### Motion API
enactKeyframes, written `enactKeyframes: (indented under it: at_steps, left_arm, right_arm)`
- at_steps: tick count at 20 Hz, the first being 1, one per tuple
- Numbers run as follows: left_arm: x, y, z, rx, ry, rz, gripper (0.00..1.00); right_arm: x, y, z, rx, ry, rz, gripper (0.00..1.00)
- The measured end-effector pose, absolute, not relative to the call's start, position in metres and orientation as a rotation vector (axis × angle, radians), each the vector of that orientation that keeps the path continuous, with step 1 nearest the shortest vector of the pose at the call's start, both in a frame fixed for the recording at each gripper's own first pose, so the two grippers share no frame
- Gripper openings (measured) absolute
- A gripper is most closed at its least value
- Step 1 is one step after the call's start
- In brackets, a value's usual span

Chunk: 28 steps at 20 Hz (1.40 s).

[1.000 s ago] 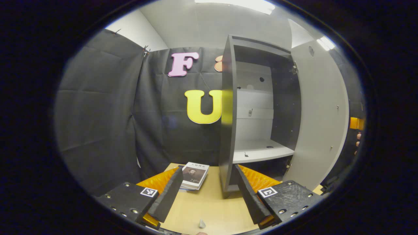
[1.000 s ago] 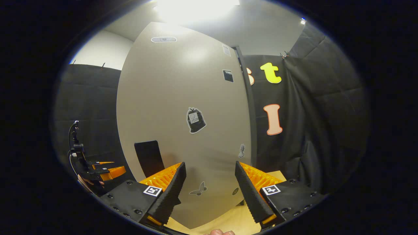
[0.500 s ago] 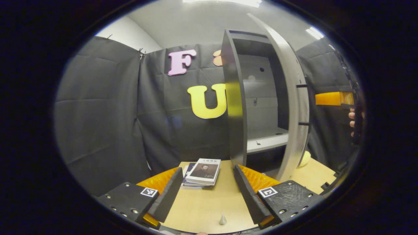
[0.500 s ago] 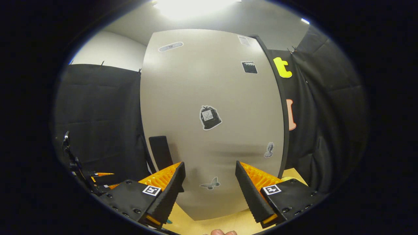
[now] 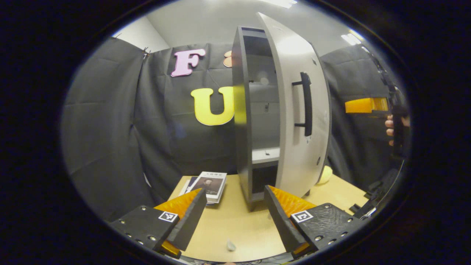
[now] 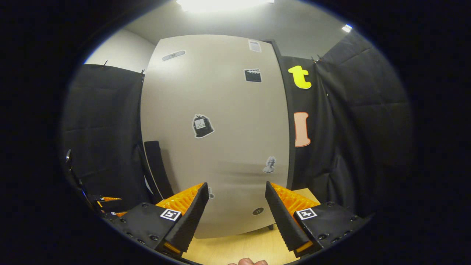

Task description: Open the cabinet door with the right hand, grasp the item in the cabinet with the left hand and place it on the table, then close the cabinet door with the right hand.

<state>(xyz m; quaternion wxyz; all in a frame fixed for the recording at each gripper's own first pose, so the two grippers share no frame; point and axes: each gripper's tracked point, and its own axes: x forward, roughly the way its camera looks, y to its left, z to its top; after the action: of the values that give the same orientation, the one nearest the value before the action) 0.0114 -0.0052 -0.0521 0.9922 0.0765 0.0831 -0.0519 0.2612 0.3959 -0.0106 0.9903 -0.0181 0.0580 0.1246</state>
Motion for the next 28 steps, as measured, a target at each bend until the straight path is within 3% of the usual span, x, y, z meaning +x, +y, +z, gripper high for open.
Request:
enactKeyframes:
  at_steps: [4, 8, 10, 14, 24, 28]
  left_arm:
    - [0.01, -0.041, -0.029, -0.013, 0.131, -0.122, 0.97]
    - [0.012, -0.057, -0.01, 0.001, 0.083, -0.017, 0.95]
    - [0.014, -0.072, -0.003, -0.008, 0.061, 0.03, 0.96]
    - [0.022, -0.126, 0.016, -0.046, 0.004, 0.002, 0.96]
    - [0.016, -0.158, 0.03, -0.073, -0.038, 0.028, 0.94]
    - [0.014, -0.139, 0.027, -0.063, -0.036, 0.029, 0.93]
  right_arm:
    - [0.269, 0.348, -0.008, -0.037, 0.105, 0.237, 0.98]
    - [0.292, 0.284, -0.015, -0.021, 0.12, 0.185, 0.98]
    - [0.3, 0.263, -0.017, -0.008, 0.133, 0.205, 0.98]
    - [0.313, 0.232, -0.013, -0.029, 0.112, 0.261, 0.98]
    - [0.323, 0.227, -0.008, 0.048, 0.114, 0.378, 0.98]
    - [0.323, 0.231, -0.007, 0.066, 0.105, 0.357, 0.98]
